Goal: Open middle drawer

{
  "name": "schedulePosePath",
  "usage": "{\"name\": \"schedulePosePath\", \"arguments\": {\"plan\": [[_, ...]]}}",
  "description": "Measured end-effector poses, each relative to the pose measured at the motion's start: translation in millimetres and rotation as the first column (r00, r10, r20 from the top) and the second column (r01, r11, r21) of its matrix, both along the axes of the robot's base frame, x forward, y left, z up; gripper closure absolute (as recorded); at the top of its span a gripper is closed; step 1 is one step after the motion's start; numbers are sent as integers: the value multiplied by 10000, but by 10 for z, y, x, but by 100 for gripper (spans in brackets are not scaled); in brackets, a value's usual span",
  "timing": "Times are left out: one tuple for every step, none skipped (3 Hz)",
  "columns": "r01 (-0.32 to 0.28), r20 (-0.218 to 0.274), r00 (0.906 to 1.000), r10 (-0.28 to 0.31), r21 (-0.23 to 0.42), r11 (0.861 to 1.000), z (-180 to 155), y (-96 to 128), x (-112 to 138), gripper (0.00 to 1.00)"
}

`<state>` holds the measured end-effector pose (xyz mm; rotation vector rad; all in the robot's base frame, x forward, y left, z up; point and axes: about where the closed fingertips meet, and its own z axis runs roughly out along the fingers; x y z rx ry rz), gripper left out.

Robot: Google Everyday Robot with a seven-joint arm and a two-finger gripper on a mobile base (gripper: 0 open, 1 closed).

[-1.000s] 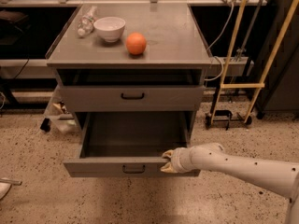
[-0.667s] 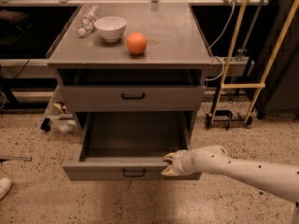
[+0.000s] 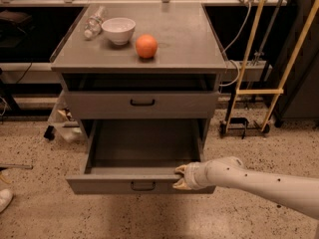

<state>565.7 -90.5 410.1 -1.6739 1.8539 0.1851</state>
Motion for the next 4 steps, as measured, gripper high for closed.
{"name": "schedulePosePath", "arguments": {"plan": [[-1,1,10000,1,0,10000,12,5,-1,100],[-105,72,9999,105,-11,9999,9,10,-82,100],[-218,86,9997,218,-43,9998,3,12,-197,100],[-198,57,9998,198,-30,9998,-9,9,-199,100]]}}
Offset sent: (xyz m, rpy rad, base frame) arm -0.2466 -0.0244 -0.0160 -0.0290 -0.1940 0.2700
